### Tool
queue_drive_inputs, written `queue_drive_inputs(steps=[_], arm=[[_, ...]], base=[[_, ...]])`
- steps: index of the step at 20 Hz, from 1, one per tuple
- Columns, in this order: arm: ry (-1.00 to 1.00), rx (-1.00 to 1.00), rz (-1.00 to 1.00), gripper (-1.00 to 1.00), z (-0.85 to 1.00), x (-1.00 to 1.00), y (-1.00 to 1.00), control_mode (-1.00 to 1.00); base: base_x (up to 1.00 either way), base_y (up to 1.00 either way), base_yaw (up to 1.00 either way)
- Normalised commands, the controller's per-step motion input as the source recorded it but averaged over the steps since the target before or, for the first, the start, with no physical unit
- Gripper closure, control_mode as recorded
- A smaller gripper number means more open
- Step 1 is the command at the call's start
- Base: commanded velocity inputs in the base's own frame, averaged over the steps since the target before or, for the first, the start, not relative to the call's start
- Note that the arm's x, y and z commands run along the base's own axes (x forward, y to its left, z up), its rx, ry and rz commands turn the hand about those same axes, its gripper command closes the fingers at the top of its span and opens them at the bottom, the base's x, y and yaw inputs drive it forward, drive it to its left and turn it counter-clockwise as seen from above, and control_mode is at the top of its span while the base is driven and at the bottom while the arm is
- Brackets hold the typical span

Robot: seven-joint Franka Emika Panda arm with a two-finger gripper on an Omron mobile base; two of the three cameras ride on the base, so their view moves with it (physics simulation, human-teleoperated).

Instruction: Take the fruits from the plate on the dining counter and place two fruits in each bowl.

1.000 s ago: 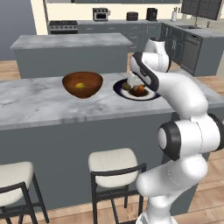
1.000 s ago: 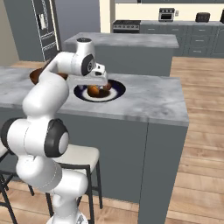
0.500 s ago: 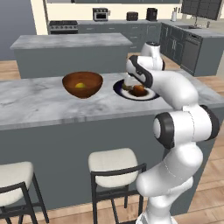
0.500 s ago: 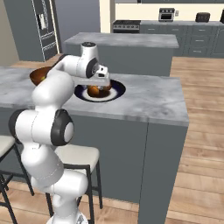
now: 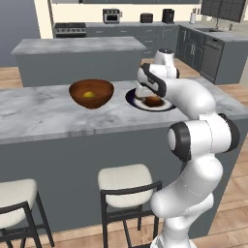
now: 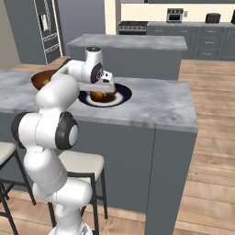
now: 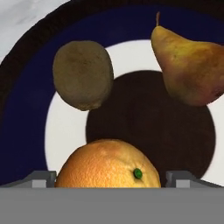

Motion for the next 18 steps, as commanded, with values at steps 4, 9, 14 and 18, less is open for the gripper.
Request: queue_drive_inputs(steps=[4, 9, 14, 18], arm=[[0.00, 0.00, 0.00, 1.00, 0.00, 0.00, 0.00, -1.00], [-0.01, 0.00, 0.00, 1.00, 0.23, -0.01, 0.00, -1.00], [-0.10, 0.00, 0.00, 1.00, 0.69, -0.25, 0.21, -1.00], [-0.16, 0.00, 0.00, 1.00, 0.58, -0.42, 0.48, -1.00]], base=[[0.00, 0.00, 0.00], [0.00, 0.00, 0.00], [0.00, 0.00, 0.00], [0.00, 0.00, 0.00]])
